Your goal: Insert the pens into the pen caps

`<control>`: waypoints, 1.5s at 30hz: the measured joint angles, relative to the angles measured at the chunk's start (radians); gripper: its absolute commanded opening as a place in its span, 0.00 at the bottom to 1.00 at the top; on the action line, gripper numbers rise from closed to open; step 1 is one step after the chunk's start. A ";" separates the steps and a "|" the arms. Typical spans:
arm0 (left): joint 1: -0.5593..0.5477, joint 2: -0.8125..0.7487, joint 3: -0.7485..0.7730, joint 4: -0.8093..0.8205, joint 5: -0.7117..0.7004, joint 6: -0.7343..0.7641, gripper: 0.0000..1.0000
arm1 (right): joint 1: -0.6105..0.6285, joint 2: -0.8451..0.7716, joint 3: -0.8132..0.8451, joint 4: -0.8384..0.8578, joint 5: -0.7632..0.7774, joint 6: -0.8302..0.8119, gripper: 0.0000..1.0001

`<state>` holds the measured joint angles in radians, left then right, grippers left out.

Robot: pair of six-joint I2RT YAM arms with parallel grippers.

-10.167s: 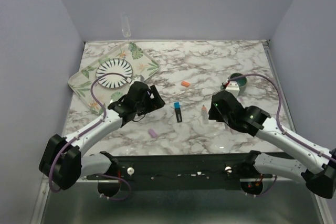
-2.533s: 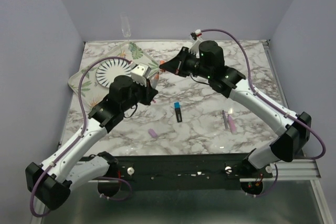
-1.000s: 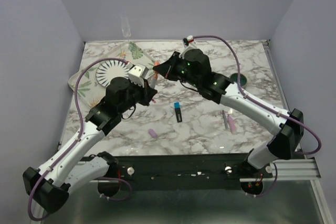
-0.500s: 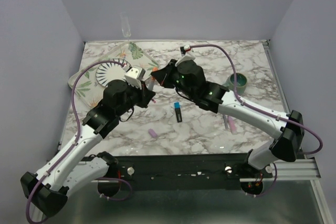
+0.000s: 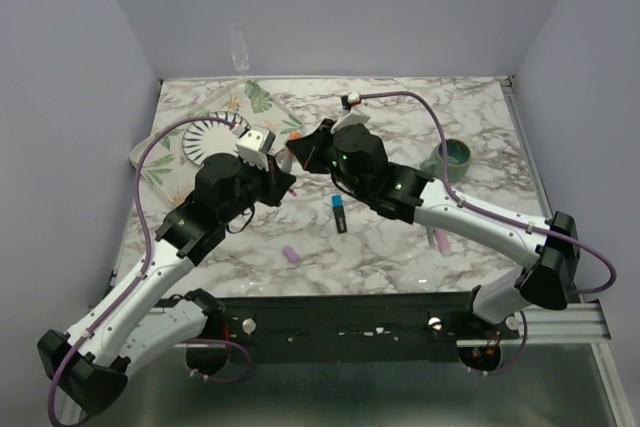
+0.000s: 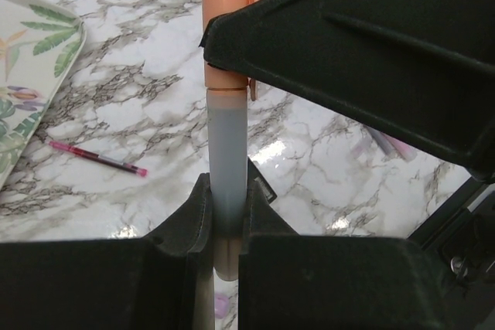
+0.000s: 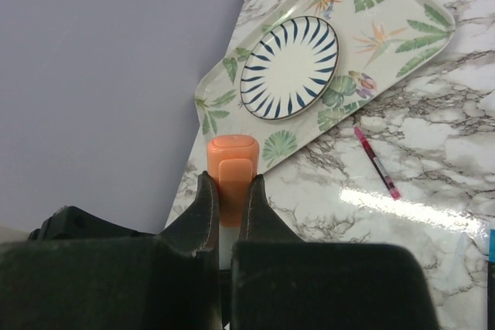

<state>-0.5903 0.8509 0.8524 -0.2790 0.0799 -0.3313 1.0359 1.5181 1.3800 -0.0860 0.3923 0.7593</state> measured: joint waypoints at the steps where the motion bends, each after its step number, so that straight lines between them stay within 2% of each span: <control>1: 0.000 -0.001 0.000 -0.001 -0.001 -0.004 0.00 | 0.005 -0.001 -0.006 0.008 0.010 0.000 0.01; 10: -0.008 -0.034 -0.013 0.038 0.001 -0.007 0.00 | 0.051 -0.034 -0.045 0.084 0.097 -0.042 0.01; 21: -0.015 -0.101 -0.096 0.217 0.046 0.002 0.00 | 0.118 -0.065 -0.022 0.086 0.201 -0.132 0.01; 45: -0.006 -0.042 -0.061 0.168 0.037 0.054 0.00 | 0.130 -0.034 -0.063 0.142 0.290 -0.094 0.01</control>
<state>-0.5968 0.8085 0.7910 -0.1108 0.1169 -0.2771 1.1656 1.4841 1.3170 0.0563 0.6823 0.6651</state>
